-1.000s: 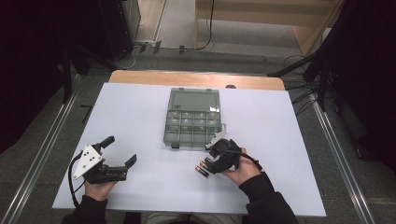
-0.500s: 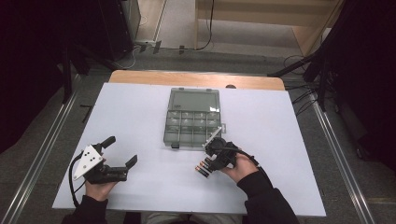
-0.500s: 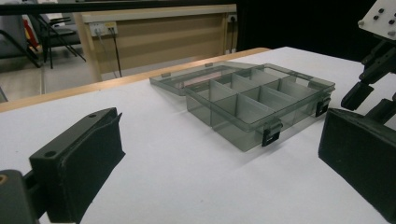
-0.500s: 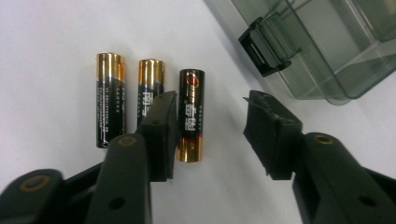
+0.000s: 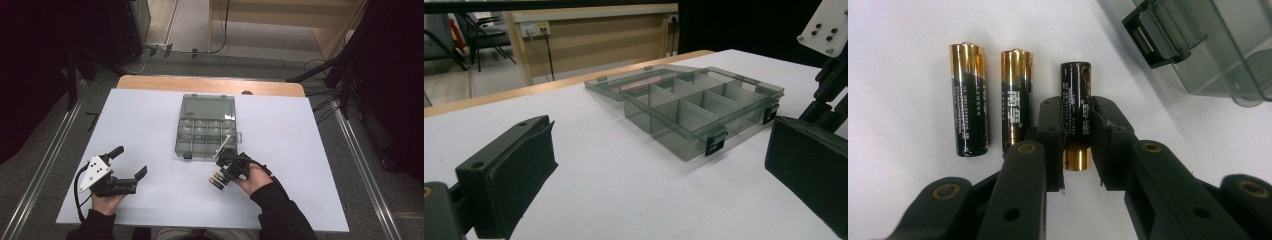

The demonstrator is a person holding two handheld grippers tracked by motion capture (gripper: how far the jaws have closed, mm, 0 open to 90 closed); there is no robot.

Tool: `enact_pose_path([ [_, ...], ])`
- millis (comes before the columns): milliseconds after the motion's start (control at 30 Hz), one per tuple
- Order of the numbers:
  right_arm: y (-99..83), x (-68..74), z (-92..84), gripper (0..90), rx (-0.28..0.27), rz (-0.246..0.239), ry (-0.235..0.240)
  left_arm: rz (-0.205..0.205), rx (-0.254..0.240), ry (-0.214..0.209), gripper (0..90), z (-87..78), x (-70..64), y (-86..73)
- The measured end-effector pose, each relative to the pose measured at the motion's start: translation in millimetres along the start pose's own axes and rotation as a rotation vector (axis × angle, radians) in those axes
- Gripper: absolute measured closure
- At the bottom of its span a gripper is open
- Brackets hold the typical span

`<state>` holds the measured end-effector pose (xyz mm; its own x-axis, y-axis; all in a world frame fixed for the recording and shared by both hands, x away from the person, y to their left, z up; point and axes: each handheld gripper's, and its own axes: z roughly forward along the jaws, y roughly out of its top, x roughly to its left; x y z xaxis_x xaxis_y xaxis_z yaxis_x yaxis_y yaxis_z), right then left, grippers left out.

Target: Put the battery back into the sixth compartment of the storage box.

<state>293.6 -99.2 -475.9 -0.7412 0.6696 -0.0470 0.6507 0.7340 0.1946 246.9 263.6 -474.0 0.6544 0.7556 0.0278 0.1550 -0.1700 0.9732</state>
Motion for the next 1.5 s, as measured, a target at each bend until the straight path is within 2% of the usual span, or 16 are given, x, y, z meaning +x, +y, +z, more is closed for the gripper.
enact_pose_path([
  [200, 1.0, 0.6, 0.1, 77.5, 0.005, 0.023, 0.005, 0.0, 0.001, 0.0, 0.0, 0.0, 0.1, 0.0],
  [567, 0.9, 3.0, -0.6, 77.5, 0.0, 0.019, -0.014, 0.0, 0.002, 0.0, 0.0, -0.2, 0.4, 0.0],
  [767, 3.7, 3.9, -4.1, 77.6, -0.011, 0.058, -0.021, 0.0, 0.006, 0.003, 0.0, 0.4, 0.2, -0.2],
  [833, 5.3, 4.1, -8.4, 77.5, -0.031, 0.08, -0.014, -0.002, 0.005, 0.004, 0.0, 0.6, 0.3, -0.2],
  [1067, 14.9, 3.9, -23.2, 77.5, -0.125, 0.108, 0.026, 0.004, 0.01, 0.004, 0.0, 0.6, 0.3, -0.2],
  [1233, 26.6, 5.7, -25.8, 77.6, -0.168, 0.132, 0.048, -0.001, 0.003, 0.007, 0.0, -0.5, 1.1, 0.2],
  [1300, 34.6, 7.8, -24.9, 77.5, -0.189, 0.125, 0.059, -0.003, -0.001, 0.008, 0.0, -1.2, 1.7, 0.3],
  [1400, 39.6, 9.4, -26.7, 77.5, -0.21, 0.121, 0.047, -0.006, -0.004, 0.007, 0.0, -1.6, 1.9, 0.3],
  [1500, 45.8, 9.5, -31.0, 77.5, -0.262, 0.14, 0.068, -0.006, -0.004, 0.008, 0.0, -1.7, 1.8, 0.3],
])
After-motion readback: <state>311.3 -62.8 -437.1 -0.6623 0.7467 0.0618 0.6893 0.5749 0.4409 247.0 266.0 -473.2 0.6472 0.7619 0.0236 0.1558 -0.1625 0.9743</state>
